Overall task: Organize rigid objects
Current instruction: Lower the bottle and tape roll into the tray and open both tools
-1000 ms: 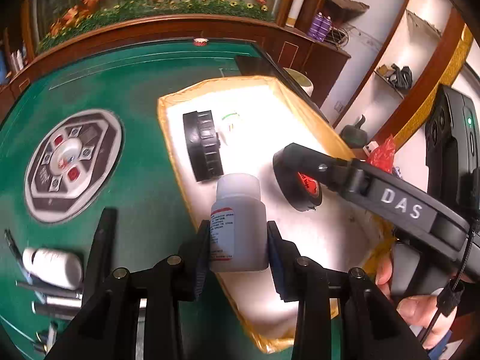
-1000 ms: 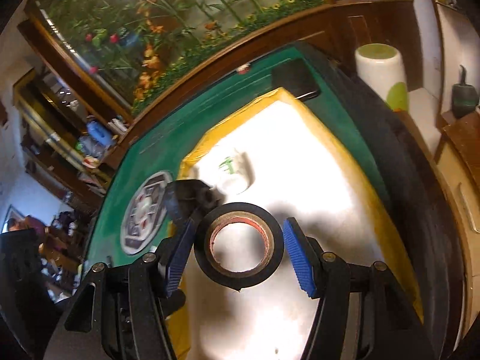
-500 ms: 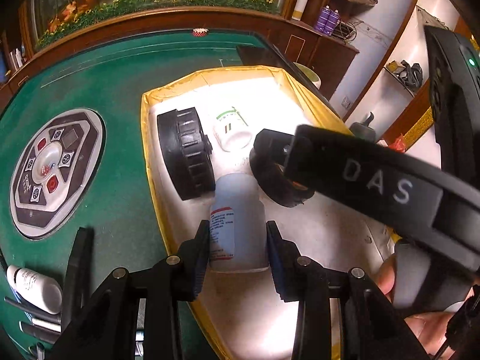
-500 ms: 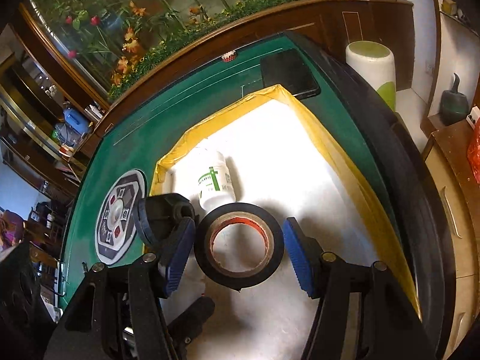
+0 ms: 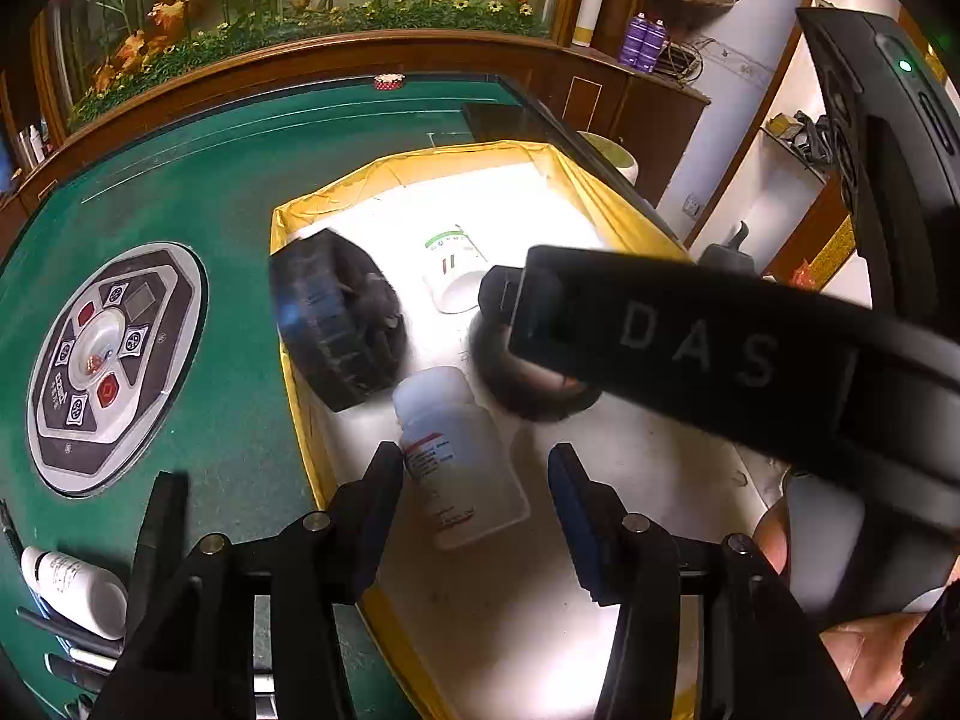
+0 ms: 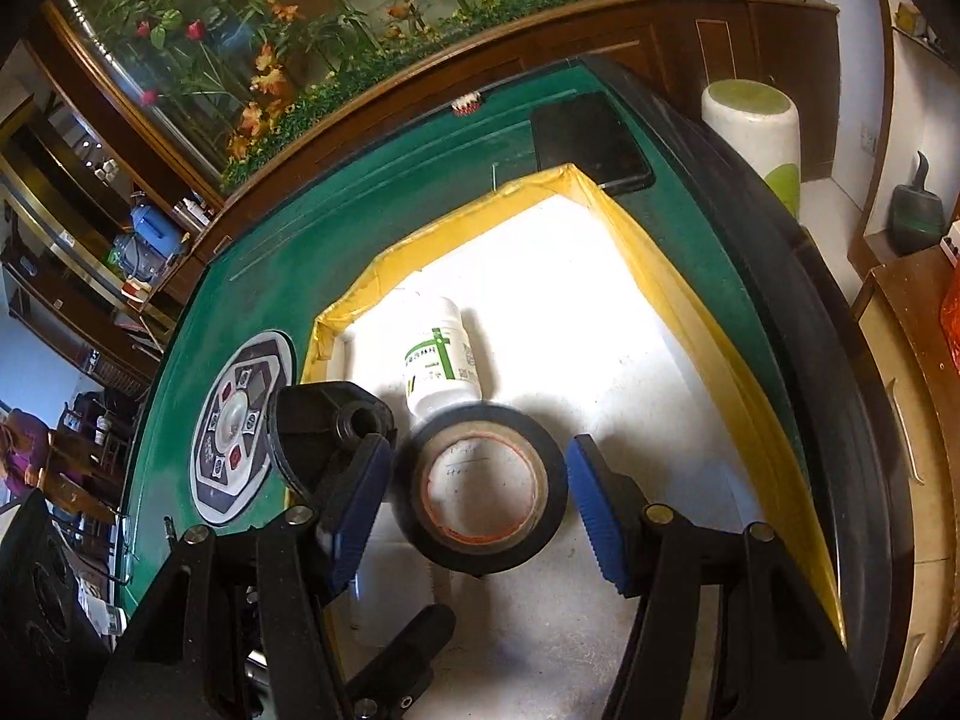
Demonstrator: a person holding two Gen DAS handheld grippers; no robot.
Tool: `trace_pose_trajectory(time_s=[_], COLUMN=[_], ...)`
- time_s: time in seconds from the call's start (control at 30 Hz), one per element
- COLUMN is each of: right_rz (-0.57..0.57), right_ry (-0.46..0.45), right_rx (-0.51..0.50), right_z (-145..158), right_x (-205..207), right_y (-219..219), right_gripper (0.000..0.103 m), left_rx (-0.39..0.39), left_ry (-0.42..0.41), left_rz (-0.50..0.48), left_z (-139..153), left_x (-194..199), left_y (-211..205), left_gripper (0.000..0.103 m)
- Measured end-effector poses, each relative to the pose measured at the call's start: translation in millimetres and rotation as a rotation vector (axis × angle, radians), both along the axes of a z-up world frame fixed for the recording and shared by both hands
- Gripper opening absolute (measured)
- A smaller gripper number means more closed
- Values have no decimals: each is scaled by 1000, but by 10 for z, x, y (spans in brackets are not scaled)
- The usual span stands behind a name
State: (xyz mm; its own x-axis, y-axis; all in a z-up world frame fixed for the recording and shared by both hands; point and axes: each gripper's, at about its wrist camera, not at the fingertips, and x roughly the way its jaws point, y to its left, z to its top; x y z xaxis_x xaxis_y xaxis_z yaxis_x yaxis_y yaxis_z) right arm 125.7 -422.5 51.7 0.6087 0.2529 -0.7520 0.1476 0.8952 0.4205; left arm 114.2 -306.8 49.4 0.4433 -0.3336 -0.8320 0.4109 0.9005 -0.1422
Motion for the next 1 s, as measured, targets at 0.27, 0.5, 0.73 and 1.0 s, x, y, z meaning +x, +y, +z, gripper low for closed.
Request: trace_pose_trajectory(time_s=[0.27,0.5,0.73,1.0], right_rz=[-17,6,63,80], right_ry=[-91,-176,-217,-233], right_rx=[7,0,-10,-11], right_z=[165,278,311,298], right_x=[-153,-303,-354,-392], right_y=[-56,24,198,235], right_gripper=[61,61,61,61], left_rx=[-24,-71,-94,-106], left_ry=[-4,-55,-62,-92], left_rz=[-9,-9,26,53], left_z=[111,305,366,443], left_x=[-202,-598,-814,-989], left_y=[150,512,921,1353], left_gripper=[59,67,67,67])
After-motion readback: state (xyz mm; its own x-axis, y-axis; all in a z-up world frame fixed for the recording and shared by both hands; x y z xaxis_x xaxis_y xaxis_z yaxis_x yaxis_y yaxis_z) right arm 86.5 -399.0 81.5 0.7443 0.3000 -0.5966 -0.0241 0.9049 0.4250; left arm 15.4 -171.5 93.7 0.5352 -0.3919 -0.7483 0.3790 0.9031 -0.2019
